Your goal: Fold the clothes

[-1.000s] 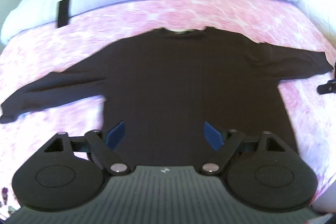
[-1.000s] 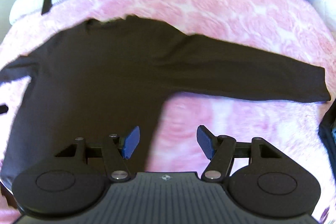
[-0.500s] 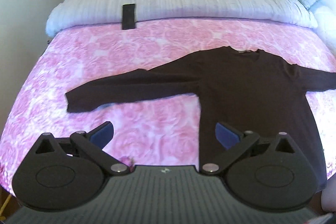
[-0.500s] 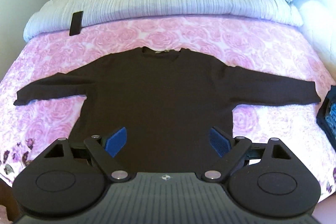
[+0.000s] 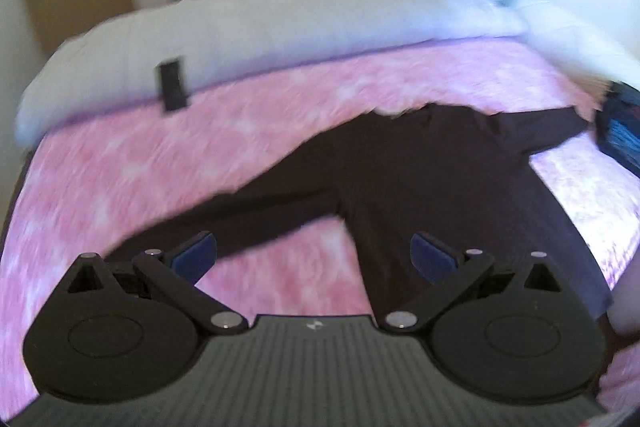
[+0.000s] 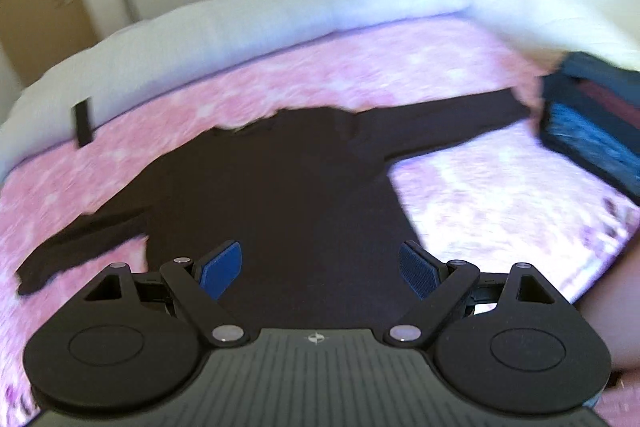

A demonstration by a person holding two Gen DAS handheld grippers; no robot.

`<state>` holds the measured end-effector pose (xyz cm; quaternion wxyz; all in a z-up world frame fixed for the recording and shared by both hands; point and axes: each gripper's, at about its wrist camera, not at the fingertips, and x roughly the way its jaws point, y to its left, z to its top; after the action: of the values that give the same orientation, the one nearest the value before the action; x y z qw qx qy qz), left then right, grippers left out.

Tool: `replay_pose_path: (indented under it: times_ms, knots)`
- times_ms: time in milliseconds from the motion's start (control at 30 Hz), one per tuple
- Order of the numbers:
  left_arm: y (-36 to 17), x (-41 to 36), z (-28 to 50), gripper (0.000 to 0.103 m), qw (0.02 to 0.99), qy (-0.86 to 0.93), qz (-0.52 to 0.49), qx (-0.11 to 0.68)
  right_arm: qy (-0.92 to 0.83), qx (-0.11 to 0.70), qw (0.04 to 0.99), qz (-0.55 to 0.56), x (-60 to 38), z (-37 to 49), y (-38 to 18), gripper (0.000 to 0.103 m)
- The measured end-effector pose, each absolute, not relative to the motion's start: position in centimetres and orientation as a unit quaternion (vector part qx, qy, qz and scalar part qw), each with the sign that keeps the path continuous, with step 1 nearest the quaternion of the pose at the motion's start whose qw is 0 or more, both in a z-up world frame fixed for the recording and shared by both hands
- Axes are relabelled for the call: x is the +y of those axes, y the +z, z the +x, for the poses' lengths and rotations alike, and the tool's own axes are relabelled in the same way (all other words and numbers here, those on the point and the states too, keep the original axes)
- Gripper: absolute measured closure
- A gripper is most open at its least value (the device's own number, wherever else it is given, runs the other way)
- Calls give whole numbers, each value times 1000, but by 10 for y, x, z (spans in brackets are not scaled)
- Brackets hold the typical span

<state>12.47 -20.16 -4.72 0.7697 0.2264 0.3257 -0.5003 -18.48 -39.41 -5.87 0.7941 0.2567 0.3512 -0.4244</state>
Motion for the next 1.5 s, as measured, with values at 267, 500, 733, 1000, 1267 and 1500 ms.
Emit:
replay_pose_path:
  times_ms: [267,500,733,1000,1267,1500]
  knots:
    - [-30,-158,180,1,688,-612,280,271,-565,287,700,330,-255,-203,-57,15]
    - [-45,-112,182,1,648,-640,295,288,-594,313,677,300,-151,-193,-34,15]
    - [-41,-82,167,1,626,-662,300,281,-603,333,653,314,-103,-185,-32,15]
    - [-32,-48,135,1,609,-679,309,269,-581,348,661,322,-52,-191,-36,15]
    - [-35,-7,126,1,610,-672,323,268,-577,338,661,340,-16,-203,-41,15]
    - [-31,8,142,1,629,-659,310,273,-563,347,677,322,-7,-193,-38,15]
